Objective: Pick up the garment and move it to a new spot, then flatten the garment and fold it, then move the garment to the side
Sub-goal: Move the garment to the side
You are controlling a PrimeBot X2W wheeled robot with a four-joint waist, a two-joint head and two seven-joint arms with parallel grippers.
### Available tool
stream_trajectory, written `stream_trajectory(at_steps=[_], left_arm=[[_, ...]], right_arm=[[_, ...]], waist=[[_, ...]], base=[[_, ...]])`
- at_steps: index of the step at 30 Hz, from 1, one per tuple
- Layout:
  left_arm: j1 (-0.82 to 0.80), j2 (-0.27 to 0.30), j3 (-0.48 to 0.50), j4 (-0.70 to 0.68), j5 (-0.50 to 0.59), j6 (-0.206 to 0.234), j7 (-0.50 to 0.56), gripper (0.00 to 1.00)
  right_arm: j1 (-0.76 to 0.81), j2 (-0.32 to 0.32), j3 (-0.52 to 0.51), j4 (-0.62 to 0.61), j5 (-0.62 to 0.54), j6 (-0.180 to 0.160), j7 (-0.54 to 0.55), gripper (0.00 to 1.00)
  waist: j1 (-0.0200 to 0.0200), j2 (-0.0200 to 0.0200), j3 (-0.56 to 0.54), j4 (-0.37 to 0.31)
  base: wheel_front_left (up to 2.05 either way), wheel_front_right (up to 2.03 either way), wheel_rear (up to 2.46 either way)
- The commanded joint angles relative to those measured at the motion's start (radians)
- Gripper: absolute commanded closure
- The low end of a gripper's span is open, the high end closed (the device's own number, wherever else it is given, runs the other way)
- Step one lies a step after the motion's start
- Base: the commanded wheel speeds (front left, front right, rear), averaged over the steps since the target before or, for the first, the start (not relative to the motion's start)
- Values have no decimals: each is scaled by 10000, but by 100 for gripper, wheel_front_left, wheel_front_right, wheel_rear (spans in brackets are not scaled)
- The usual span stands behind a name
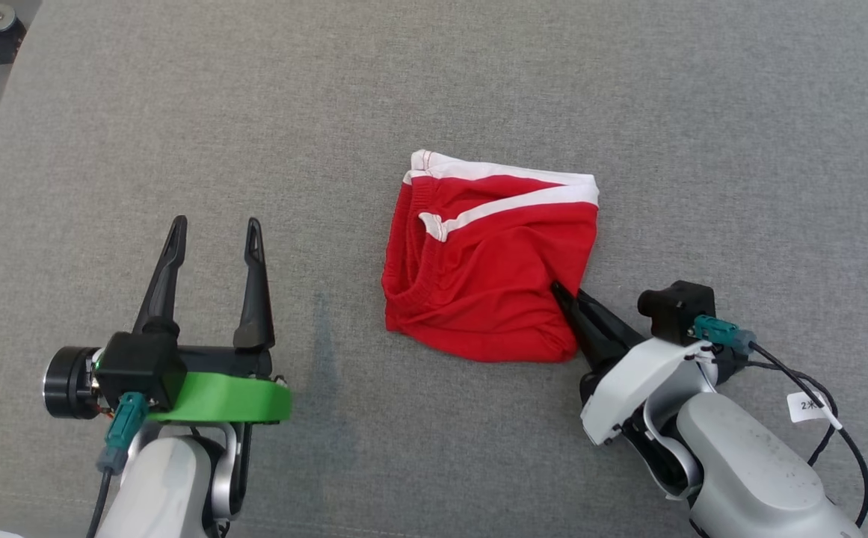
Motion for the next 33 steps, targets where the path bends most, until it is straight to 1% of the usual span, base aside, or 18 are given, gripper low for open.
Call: stream_trajectory(at_steps=[1,5,9,13,17,21,24,28,30,33], left_arm=[[117,17,100,5,113,-65,-45,0],[237,110,288,-90,271,-104,-44,0],[346,254,504,-246,400,-112,-38,0],[412,398,544,-399,490,-195,-37,0],[281,454,406,-590,569,-288,-36,0],[-130,511,174,-722,677,-467,71,0],[-539,568,25,-780,754,-607,155,0],[-1085,631,-134,-930,894,-756,233,0],[-1363,630,-249,-988,946,-856,254,0],[-1682,594,-387,-1038,1029,-949,242,0]], right_arm=[[6,-124,146,171,107,3,-34,100],[-128,-484,314,60,121,-5,-385,100],[-75,-898,293,-172,178,-5,-676,100],[118,-1573,77,-312,235,-5,-792,100],[5,-2319,-144,-507,337,-5,-701,100],[-418,-3113,-413,-732,342,-5,-513,100],[-945,-3716,-473,-903,156,-5,-323,100],[-1890,-4545,-571,-944,124,-5,-106,100],[-2428,-5102,-741,-786,102,-5,-2,100],[-2943,-5746,-1284,-486,156,-5,76,100]], waist=[[0,0,-58,-145],[0,0,-122,-646],[0,0,-155,-1475],[0,0,-128,-2407],[0,0,80,-3087],[0,0,525,-3371],[0,0,958,-3426],[0,0,1610,-3351],[0,0,1951,-3228],[0,0,2353,-3021]], base=[[0,0,0],[0,0,0],[0,0,0],[0,0,0],[0,0,0],[0,0,0],[0,0,0],[0,0,0],[0,0,0],[0,0,0]])
